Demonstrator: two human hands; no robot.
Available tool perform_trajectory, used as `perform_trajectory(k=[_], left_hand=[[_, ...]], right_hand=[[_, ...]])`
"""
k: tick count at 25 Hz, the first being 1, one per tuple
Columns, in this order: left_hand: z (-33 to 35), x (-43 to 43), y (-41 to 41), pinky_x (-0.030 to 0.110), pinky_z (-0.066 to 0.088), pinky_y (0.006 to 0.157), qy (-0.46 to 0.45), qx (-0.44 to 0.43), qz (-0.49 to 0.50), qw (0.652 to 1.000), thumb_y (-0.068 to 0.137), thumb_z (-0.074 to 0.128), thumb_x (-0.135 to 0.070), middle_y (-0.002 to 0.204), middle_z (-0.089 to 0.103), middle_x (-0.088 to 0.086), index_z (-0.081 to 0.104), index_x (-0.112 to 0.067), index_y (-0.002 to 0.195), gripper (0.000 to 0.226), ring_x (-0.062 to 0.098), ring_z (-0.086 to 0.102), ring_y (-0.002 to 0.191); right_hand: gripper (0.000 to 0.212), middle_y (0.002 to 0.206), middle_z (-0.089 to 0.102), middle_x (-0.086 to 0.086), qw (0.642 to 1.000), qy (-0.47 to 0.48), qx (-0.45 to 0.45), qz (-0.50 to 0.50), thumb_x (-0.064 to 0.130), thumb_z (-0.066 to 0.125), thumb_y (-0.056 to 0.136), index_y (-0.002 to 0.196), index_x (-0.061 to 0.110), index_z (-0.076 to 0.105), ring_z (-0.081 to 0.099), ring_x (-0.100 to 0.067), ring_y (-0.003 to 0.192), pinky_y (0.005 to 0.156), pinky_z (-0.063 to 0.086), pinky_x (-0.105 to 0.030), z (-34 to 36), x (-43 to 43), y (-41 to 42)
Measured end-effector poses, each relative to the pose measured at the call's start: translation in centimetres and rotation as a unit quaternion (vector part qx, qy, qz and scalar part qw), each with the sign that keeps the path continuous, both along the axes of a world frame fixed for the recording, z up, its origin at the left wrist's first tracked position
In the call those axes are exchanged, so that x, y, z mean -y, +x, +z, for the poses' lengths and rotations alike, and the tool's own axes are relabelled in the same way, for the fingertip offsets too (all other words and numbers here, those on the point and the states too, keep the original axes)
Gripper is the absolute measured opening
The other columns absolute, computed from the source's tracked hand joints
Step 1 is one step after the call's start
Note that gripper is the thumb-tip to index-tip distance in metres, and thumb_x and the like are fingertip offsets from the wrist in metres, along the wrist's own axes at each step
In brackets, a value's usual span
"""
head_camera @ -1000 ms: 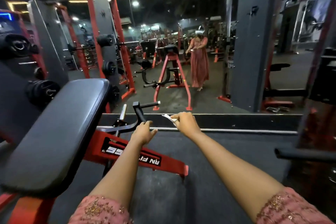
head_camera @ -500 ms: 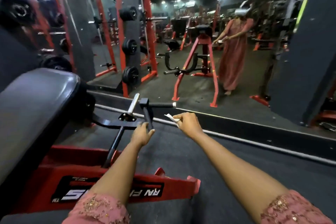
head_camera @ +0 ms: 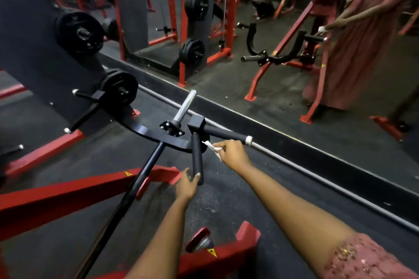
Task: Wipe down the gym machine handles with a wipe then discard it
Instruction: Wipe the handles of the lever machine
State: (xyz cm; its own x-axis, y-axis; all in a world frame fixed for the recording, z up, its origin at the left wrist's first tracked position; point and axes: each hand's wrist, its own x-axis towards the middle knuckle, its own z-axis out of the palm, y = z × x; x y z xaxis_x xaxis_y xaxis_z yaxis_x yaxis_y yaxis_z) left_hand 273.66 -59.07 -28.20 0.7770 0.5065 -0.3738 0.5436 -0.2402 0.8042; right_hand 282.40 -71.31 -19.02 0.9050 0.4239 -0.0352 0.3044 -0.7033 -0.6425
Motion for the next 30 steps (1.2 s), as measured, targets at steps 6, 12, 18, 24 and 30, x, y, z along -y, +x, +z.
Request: perform_trajectory(k=[6, 12, 18, 24, 30], left_hand=[[-3.6, -1.3, 1.9, 0.032, 0.042, 0.092, -0.101, 0.023, 0.067, 0.992, 0.090, 0.058, -0.010, 0.121, 0.058, 0.017, 0.050, -0.006, 0.127, 0.039, 0.031, 0.055, 0.115], [-4.9, -1.6, 1.8, 0.039, 0.052, 0.087, -0.162, 0.040, 0.108, 0.980, 0.083, 0.063, 0.000, 0.100, 0.060, 0.012, 0.057, -0.010, 0.121, 0.040, 0.023, 0.057, 0.097], [-3.2, -0.6, 1.4, 0.010, 0.052, 0.066, -0.232, 0.054, 0.166, 0.957, 0.085, 0.057, 0.008, 0.099, 0.063, 0.003, 0.055, -0.011, 0.123, 0.042, -0.001, 0.063, 0.076], [-3.0, -0.2, 1.4, 0.014, 0.051, 0.073, -0.229, 0.047, 0.184, 0.955, 0.086, 0.058, 0.005, 0.095, 0.064, 0.003, 0.055, -0.010, 0.125, 0.042, 0.004, 0.061, 0.081], [-2.5, 0.1, 1.8, 0.010, 0.051, 0.071, -0.231, 0.051, 0.192, 0.952, 0.087, 0.056, 0.006, 0.102, 0.064, 0.004, 0.054, -0.011, 0.126, 0.043, 0.003, 0.060, 0.084]], right_hand=[[0.033, 0.116, 0.064, -0.007, 0.997, -0.003, 0.034, 0.072, 0.006, 0.047, 0.086, 0.113, 0.013, 0.065, 0.057, -0.028, 0.109, 0.093, 0.046, -0.036, -2.7, -5.6, 5.5], [0.028, 0.107, 0.061, -0.009, 0.978, -0.095, 0.103, 0.154, 0.033, 0.040, 0.095, 0.111, 0.016, 0.056, 0.054, -0.024, 0.095, 0.073, 0.037, -0.033, -6.8, -6.5, 6.0], [0.018, 0.095, 0.061, -0.004, 0.981, -0.031, 0.090, 0.170, 0.028, 0.047, 0.093, 0.096, 0.018, 0.062, 0.057, -0.020, 0.086, 0.066, 0.041, -0.031, -11.1, -3.0, 1.6], [0.039, 0.108, 0.064, -0.014, 0.986, 0.102, 0.006, 0.135, -0.014, 0.050, 0.077, 0.107, 0.004, 0.067, 0.062, -0.027, 0.093, 0.084, 0.039, -0.014, -11.4, -2.3, 3.0], [0.047, 0.123, 0.059, -0.018, 0.984, 0.174, -0.030, 0.030, -0.021, 0.046, 0.078, 0.116, 0.002, 0.061, 0.056, -0.026, 0.114, 0.094, 0.020, 0.006, -10.6, -6.5, 6.2]])
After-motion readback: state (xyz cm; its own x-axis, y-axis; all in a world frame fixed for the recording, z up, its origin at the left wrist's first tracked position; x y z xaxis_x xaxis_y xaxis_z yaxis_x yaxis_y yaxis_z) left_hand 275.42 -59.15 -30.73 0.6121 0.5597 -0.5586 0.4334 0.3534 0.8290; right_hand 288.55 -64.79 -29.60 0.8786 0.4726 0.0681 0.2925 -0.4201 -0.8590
